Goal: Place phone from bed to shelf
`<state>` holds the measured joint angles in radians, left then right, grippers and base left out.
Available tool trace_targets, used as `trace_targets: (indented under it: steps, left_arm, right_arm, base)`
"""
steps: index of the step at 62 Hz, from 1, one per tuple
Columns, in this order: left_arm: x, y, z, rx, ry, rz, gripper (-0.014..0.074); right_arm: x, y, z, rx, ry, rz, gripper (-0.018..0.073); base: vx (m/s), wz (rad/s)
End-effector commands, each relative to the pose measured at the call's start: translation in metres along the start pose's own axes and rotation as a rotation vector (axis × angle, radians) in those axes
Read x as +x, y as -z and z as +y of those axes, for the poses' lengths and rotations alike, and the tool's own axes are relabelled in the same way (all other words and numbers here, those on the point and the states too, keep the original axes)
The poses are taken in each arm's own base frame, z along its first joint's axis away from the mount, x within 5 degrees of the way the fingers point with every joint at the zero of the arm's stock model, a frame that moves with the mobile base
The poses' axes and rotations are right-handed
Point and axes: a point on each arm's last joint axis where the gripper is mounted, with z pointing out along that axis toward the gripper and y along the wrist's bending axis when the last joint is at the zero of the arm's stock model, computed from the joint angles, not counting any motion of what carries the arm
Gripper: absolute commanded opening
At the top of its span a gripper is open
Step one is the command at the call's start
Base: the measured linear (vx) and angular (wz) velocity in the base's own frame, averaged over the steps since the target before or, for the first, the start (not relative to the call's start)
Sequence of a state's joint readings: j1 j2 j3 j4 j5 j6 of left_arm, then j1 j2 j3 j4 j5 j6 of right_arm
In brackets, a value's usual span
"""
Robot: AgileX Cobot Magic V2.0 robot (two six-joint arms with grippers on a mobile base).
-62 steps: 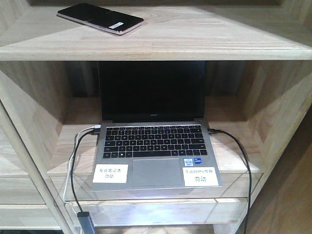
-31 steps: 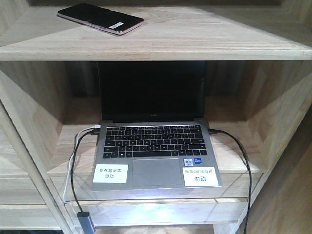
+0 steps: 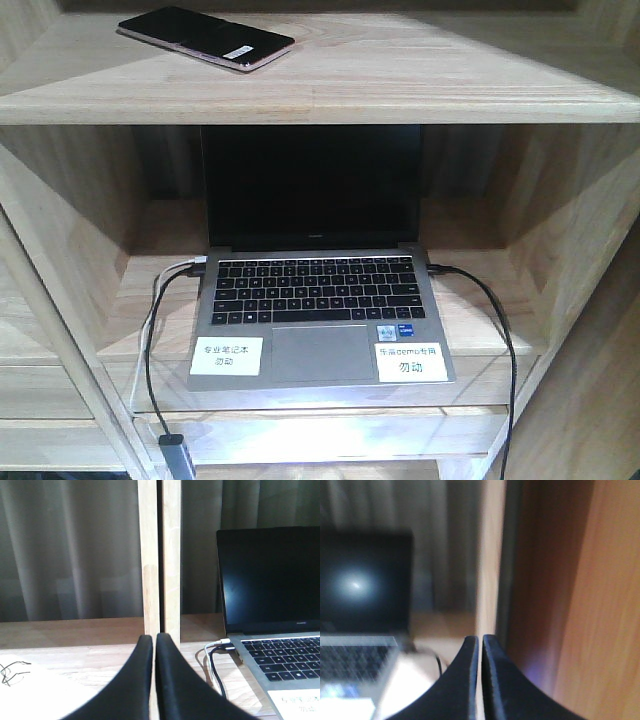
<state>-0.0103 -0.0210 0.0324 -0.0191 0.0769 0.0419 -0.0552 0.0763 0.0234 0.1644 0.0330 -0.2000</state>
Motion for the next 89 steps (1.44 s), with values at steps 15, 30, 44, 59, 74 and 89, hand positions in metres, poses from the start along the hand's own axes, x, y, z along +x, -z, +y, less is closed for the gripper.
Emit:
trace_targets:
  steps: [15, 30, 44, 59, 74, 89]
  left_arm:
    - [-0.0157, 0.0019, 0.0004, -0.001, 0.012, -0.106, 0.0001]
    - [-0.0156, 0.0018, 0.0004, -0.001, 0.012, -0.104, 0.0001]
    - [-0.0156, 0.0018, 0.0004, -0.001, 0.012, -0.104, 0.0001]
    - [-0.0156, 0.0018, 0.0004, -0.001, 0.012, -0.104, 0.0001]
    - [-0.0156, 0.0018, 0.0004, -0.001, 0.012, -0.104, 0.0001]
    - [-0.0156, 0.0018, 0.0004, -0.001, 0.012, -0.104, 0.0001]
  right_arm:
    - [-0.0031, 0.0073, -0.0005, 0.01, 0.029, -0.106, -0.0003]
    - [-0.0018, 0.0072, -0.0002, 0.006, 0.029, -0.093, -0.0003]
    - [-0.0018, 0.0072, -0.0002, 0.006, 0.029, -0.093, -0.0003]
    - [-0.0018, 0.0072, -0.0002, 0.006, 0.029, -0.093, -0.0003]
    - [-0.0018, 0.0072, -0.0002, 0.006, 0.029, -0.093, -0.0003]
    - [-0.0018, 0.0072, -0.0002, 0.006, 0.029, -0.093, -0.0003]
  base:
    - [0.0, 0.0]
    - [0.0, 0.0]
    - [0.0, 0.0]
    - [0.0, 0.0]
    - [0.0, 0.0]
    - [0.0, 0.0]
